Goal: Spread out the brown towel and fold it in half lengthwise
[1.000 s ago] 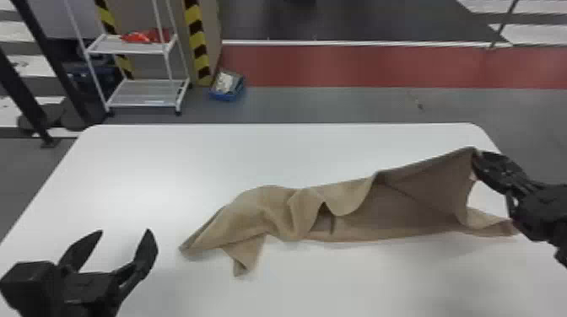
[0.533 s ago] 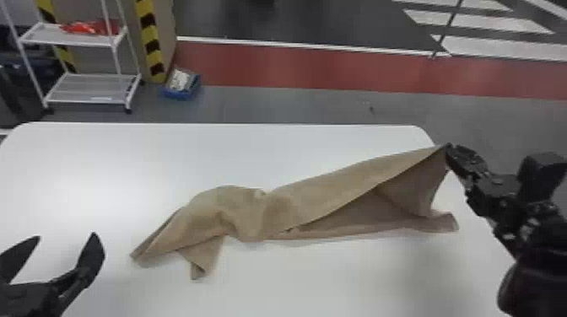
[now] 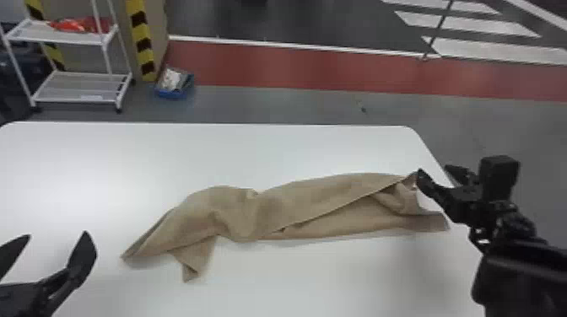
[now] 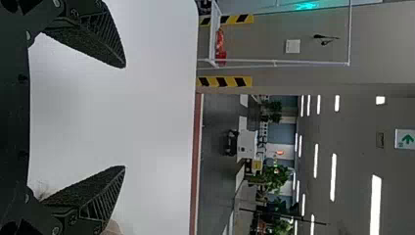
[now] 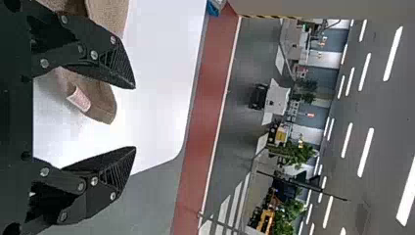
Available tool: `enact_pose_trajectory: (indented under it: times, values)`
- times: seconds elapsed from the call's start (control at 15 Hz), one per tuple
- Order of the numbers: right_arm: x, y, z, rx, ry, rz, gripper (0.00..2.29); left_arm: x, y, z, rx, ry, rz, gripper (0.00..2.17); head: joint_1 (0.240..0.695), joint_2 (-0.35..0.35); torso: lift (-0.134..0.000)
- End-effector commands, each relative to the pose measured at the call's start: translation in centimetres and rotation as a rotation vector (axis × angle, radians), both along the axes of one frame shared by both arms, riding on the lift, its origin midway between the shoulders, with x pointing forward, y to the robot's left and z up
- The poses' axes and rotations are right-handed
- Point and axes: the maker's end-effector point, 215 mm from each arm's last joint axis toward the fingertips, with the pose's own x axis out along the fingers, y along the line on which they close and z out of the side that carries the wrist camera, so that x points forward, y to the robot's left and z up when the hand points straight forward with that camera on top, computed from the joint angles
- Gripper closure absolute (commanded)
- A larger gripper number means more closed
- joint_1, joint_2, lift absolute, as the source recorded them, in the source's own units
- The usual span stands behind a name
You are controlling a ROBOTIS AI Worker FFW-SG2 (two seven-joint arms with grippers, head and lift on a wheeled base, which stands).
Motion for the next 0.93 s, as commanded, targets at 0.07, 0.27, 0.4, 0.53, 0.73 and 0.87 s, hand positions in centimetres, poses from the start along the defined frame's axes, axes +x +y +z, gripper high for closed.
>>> enact_pose_trajectory:
  times: [0.07,0.27,0.4,0.53,0.73,0.87]
  values:
    - [-2.3,0.8,0.6,-0.031,-0.008,0.03,0.05,0.0,-0.4,0.0,-0.005,-0.002,-0.016,0.16,0.695,-0.168,-0.124]
    - [-3.9,1.8,0.9,-0.022,-0.033,0.063,0.06,0.1,-1.8,0.0,-0.014,-0.003,-0.077,0.18,0.695,-0.169,-0.124]
    - [-4.4,1.3,0.8,-0.023,-0.032,0.053,0.06,-0.2,-3.8,0.2,-0.026,-0.009,-0.17,0.25,0.695,-0.175,-0.124]
    - [-4.6,0.8,1.0,-0.002,-0.043,0.041,0.06,-0.7,-6.2,0.4,-0.025,-0.017,-0.293,0.27,0.695,-0.195,-0.124]
    - [-4.7,0.6,1.0,0.007,-0.045,0.034,0.06,-1.8,-9.6,0.8,-0.003,-0.031,-0.458,0.27,0.695,-0.257,-0.124]
    - [-4.7,0.5,1.0,0.03,-0.05,0.03,0.06,-2.2,-10.7,0.2,0.03,-0.016,-0.506,0.27,0.695,-0.283,-0.124]
